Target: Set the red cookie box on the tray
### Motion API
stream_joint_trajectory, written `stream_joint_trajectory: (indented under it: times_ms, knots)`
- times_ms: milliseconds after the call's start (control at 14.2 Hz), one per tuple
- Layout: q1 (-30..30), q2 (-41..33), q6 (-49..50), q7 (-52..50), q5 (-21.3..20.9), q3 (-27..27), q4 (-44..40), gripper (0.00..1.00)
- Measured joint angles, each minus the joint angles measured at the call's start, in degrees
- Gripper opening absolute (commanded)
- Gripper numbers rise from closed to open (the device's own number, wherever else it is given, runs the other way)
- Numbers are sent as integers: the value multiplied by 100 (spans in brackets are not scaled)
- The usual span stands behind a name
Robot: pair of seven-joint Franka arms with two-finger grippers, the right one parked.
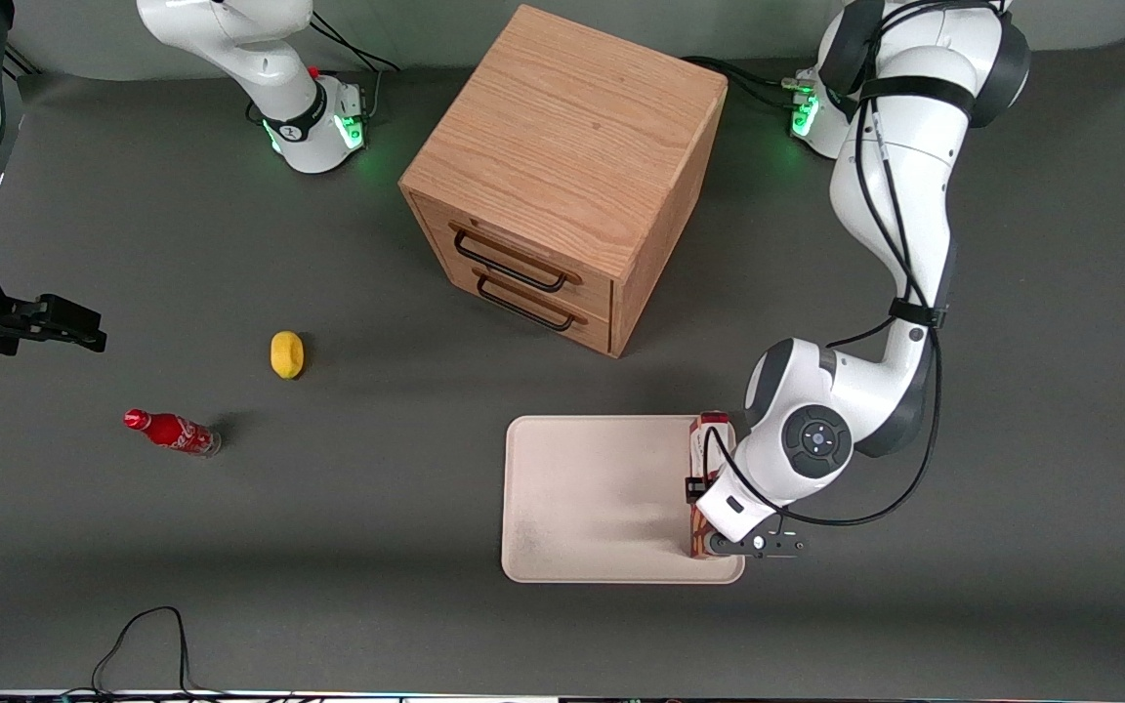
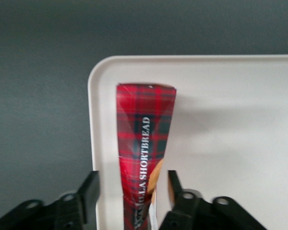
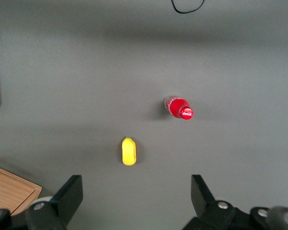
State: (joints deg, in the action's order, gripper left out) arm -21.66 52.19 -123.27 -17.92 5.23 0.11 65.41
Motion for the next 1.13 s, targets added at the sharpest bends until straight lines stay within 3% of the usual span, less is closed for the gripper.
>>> stream_joint_trajectory:
  times_ms: [282, 634, 845, 1127]
  knots:
    - [233, -797, 133, 0, -5, 109, 399, 100]
    - [1017, -2443, 1274, 603, -70, 145, 1653, 100]
    - [1505, -3519, 1976, 970, -437, 160, 2404, 100]
    - [1867, -4854, 2889, 1573, -528, 164, 2839, 100]
